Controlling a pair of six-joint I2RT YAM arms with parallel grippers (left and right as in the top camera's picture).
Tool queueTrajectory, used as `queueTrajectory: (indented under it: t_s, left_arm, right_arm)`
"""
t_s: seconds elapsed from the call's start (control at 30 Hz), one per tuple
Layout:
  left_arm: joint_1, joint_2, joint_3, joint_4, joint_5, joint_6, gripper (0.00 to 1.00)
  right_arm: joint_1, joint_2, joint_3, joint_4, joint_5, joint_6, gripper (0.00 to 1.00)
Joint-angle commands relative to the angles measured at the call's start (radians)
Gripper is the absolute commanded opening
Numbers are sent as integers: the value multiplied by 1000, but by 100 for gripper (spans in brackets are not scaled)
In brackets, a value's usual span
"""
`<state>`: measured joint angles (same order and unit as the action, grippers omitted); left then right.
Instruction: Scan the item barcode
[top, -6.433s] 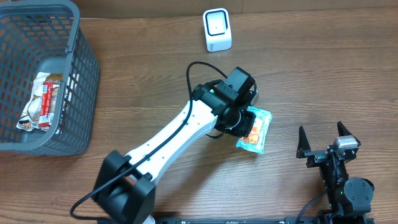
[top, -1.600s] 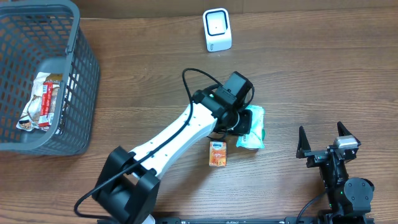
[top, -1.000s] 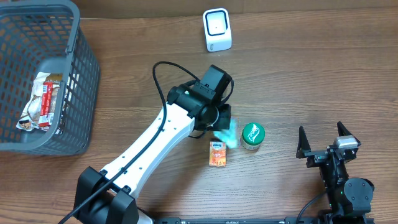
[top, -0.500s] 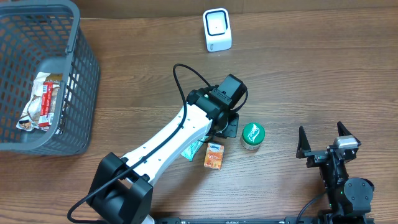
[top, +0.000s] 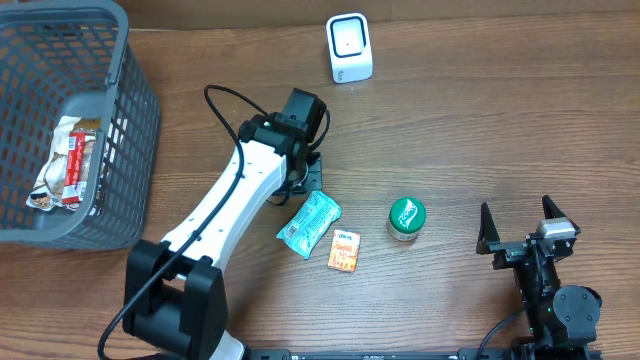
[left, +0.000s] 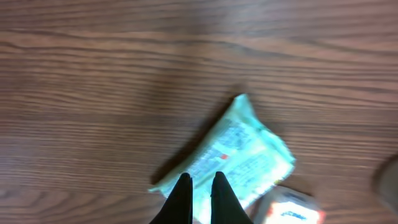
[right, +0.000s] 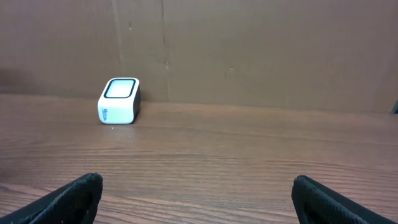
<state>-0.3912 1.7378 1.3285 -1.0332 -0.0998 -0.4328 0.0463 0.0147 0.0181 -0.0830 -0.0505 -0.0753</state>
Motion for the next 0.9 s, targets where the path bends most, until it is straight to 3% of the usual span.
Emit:
queueTrajectory:
  t_s: [0.0, 0.27, 0.37, 0.5, 0.87]
  left_arm:
    - [-3, 67, -52, 15, -65, 29, 4]
    - [-8, 204, -81, 23, -60, 28, 4]
    - [-8, 229, -81, -2, 13, 30, 4]
    - [-21, 230, -81, -26, 117, 53, 4]
    - [-101, 230, -81, -34, 192, 55, 4]
  right_arm:
    - [-3, -11, -10, 2, 5, -1, 100]
    - [-2, -11, -10, 2, 5, -1, 100]
    - [-2, -11, -10, 2, 5, -1, 100]
    - [-2, -11, -10, 2, 5, -1, 100]
    - [-3, -11, -10, 2, 5, -1, 100]
